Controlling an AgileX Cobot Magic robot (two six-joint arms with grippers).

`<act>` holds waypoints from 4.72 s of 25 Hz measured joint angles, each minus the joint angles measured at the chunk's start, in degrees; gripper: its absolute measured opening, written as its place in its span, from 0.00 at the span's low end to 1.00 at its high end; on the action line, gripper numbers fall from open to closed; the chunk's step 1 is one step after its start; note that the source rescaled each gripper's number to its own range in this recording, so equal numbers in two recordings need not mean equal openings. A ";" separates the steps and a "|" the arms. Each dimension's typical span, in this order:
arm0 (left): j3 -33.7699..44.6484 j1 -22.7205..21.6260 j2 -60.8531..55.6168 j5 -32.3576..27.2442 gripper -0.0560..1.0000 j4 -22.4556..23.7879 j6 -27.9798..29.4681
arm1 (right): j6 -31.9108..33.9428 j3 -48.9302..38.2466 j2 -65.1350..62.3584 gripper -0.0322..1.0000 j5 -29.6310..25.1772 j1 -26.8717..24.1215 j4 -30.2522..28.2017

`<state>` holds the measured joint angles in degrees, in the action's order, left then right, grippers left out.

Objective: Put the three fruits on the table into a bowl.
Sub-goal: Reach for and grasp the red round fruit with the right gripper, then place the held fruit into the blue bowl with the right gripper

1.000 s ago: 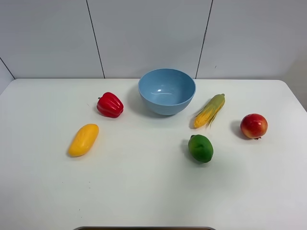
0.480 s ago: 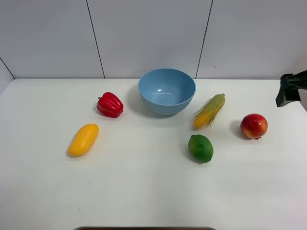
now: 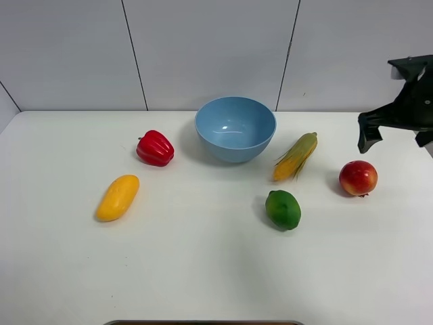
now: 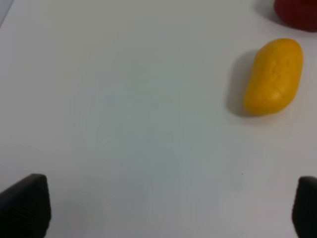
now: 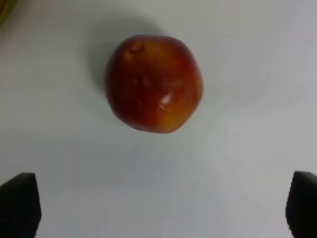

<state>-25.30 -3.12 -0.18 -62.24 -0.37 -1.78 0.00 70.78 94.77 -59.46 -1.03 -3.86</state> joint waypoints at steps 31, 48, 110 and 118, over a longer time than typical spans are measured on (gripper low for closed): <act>0.00 0.00 0.00 0.00 1.00 0.00 0.00 | -12.50 0.16 22.88 1.00 12.38 -7.99 13.29; 0.00 0.00 0.00 0.00 1.00 0.00 0.00 | -12.95 0.30 25.03 0.71 14.81 -7.99 13.28; 0.00 0.00 0.00 0.00 1.00 0.00 0.00 | -12.76 14.85 9.22 0.31 7.80 5.43 16.94; 0.00 0.00 0.00 0.00 1.00 0.00 0.00 | -12.27 21.98 12.06 0.31 12.16 16.30 17.72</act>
<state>-25.30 -3.12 -0.18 -62.24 -0.37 -1.78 -12.27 92.76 106.83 -47.30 15.27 13.86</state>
